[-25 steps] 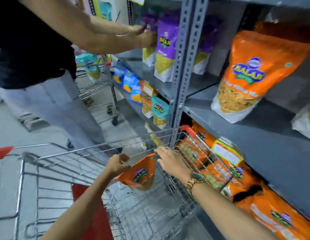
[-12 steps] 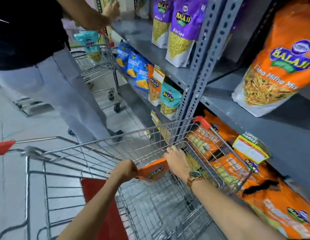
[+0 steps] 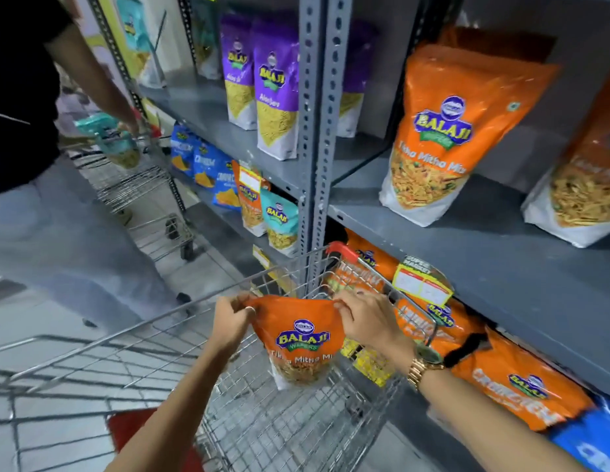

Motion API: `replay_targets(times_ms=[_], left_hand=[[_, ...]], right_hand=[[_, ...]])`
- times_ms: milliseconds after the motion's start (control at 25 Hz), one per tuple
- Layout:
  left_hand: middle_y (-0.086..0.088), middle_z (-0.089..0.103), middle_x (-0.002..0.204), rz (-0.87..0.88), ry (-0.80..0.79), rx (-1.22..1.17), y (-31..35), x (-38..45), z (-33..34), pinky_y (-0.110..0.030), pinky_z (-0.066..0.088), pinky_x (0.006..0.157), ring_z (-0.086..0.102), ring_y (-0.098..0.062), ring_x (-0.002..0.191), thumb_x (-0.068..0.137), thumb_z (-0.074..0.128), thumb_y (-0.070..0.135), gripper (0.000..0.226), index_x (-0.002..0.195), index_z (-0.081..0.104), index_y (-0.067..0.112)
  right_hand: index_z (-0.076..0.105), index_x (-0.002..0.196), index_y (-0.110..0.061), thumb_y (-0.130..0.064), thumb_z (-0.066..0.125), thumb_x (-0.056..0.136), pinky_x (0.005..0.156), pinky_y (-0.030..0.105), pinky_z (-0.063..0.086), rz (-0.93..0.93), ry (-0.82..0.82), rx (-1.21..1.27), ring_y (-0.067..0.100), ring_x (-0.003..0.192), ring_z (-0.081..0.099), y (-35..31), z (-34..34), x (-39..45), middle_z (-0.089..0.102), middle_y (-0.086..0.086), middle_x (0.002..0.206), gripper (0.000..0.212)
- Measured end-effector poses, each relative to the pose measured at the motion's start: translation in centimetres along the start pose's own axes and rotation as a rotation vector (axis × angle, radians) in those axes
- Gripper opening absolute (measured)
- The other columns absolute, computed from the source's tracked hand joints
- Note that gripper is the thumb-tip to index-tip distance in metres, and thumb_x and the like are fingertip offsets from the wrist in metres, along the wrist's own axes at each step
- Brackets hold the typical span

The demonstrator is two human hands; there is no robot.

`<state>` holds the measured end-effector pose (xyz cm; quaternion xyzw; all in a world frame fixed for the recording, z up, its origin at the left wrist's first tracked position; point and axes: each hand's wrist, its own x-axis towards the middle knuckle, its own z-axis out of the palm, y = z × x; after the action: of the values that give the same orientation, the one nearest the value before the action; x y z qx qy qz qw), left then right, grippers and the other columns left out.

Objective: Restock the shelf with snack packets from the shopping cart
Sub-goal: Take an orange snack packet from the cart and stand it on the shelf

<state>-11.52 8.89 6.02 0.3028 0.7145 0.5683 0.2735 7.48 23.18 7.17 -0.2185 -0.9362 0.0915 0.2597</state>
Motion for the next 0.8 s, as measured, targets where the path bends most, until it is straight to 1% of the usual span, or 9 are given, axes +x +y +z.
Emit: replay_targets(times_ms=[40, 120, 240, 400, 560, 640, 720, 760, 800], left_hand=[[0.008, 0.055, 0.039, 0.054, -0.021, -0.044, 1.6, 0.5, 0.9, -0.011, 0.041, 0.043, 0.049, -0.005, 0.043, 0.054, 0.039, 0.002, 0.018, 0.053, 0.055, 0.008], [0.006, 0.052, 0.035, 0.152, -0.07, -0.127, 5.2, 1.5, 2.9, -0.011, 0.039, 0.041, 0.045, -0.001, 0.039, 0.052, 0.037, 0.0, 0.014, 0.051, 0.049, 0.007], [0.005, 0.05, 0.045, 0.281, -0.11, -0.204, 11.4, 2.9, 6.4, -0.016, 0.038, 0.045, 0.044, -0.005, 0.043, 0.057, 0.045, 0.002, 0.004, 0.058, 0.048, 0.004], [0.016, 0.06, 0.044, 0.471, -0.155, -0.284, 19.9, 3.8, 11.1, -0.011, 0.042, 0.043, 0.052, 0.003, 0.043, 0.065, 0.052, 0.005, 0.011, 0.067, 0.053, 0.015], [0.018, 0.067, 0.051, 0.583, -0.212, -0.367, 26.7, 4.0, 16.5, -0.011, 0.048, 0.047, 0.059, 0.004, 0.049, 0.071, 0.054, 0.008, 0.009, 0.072, 0.055, 0.017], [0.015, 0.068, 0.054, 0.61, -0.247, -0.375, 28.6, 4.3, 19.4, -0.014, 0.05, 0.051, 0.06, 0.003, 0.053, 0.078, 0.058, 0.006, 0.014, 0.071, 0.055, 0.017], [0.006, 0.065, 0.065, 0.589, -0.287, -0.372, 29.8, 4.6, 22.5, -0.022, 0.053, 0.058, 0.06, -0.003, 0.06, 0.084, 0.057, 0.006, 0.019, 0.07, 0.053, 0.018], [0.001, 0.061, 0.068, 0.569, -0.293, -0.36, 30.1, 4.8, 24.1, -0.026, 0.052, 0.061, 0.058, -0.006, 0.063, 0.085, 0.058, 0.01, 0.019, 0.07, 0.05, 0.017], [0.0, 0.057, 0.068, 0.544, -0.292, -0.365, 30.4, 5.1, 25.7, -0.029, 0.048, 0.062, 0.056, -0.005, 0.064, 0.085, 0.059, 0.013, 0.02, 0.07, 0.048, 0.018]], right_hand=[[0.066, 0.071, -0.011, -0.016, 0.052, 0.077, 0.039, 0.02, 0.044, 0.003, 0.056, 0.027, 0.021, 0.047, 0.061, 0.4, -1.6, -0.1, 0.065, 0.005, 0.049, 0.016], [0.067, 0.074, -0.009, -0.017, 0.052, 0.077, 0.04, 0.026, 0.048, 0.01, 0.201, 0.071, 0.025, 0.049, 0.062, 1.2, -4.8, -0.1, 0.066, 0.009, 0.053, 0.017], [0.068, 0.077, -0.004, -0.019, 0.049, 0.078, 0.045, 0.031, 0.049, 0.024, 0.446, 0.084, 0.028, 0.052, 0.063, 2.4, -10.6, 0.3, 0.069, 0.013, 0.06, 0.024], [0.069, 0.081, -0.001, -0.018, 0.049, 0.08, 0.051, 0.035, 0.046, 0.031, 0.683, 0.026, 0.029, 0.056, 0.061, 4.1, -19.0, 1.0, 0.068, 0.015, 0.064, 0.026], [0.068, 0.083, 0.0, -0.003, 0.059, 0.079, 0.056, 0.036, 0.048, 0.032, 0.824, -0.119, 0.032, 0.061, 0.063, 6.3, -26.3, 1.4, 0.07, 0.017, 0.069, 0.01], [0.067, 0.083, 0.0, 0.001, 0.061, 0.076, 0.059, 0.033, 0.045, 0.065, 0.866, -0.187, 0.033, 0.063, 0.063, 7.8, -28.9, 1.0, 0.07, 0.017, 0.07, 0.009], [0.068, 0.085, 0.0, 0.0, 0.061, 0.077, 0.058, 0.034, 0.046, 0.101, 0.895, -0.239, 0.034, 0.065, 0.063, 9.5, -30.8, 0.2, 0.07, 0.018, 0.07, 0.01], [0.068, 0.085, -0.001, -0.001, 0.06, 0.077, 0.056, 0.034, 0.049, 0.115, 0.904, -0.263, 0.035, 0.065, 0.063, 10.3, -31.5, -0.2, 0.07, 0.019, 0.07, 0.011], [0.068, 0.085, -0.001, 0.0, 0.061, 0.077, 0.056, 0.035, 0.051, 0.127, 0.911, -0.287, 0.035, 0.064, 0.063, 11.1, -32.0, -0.5, 0.07, 0.019, 0.07, 0.011]])
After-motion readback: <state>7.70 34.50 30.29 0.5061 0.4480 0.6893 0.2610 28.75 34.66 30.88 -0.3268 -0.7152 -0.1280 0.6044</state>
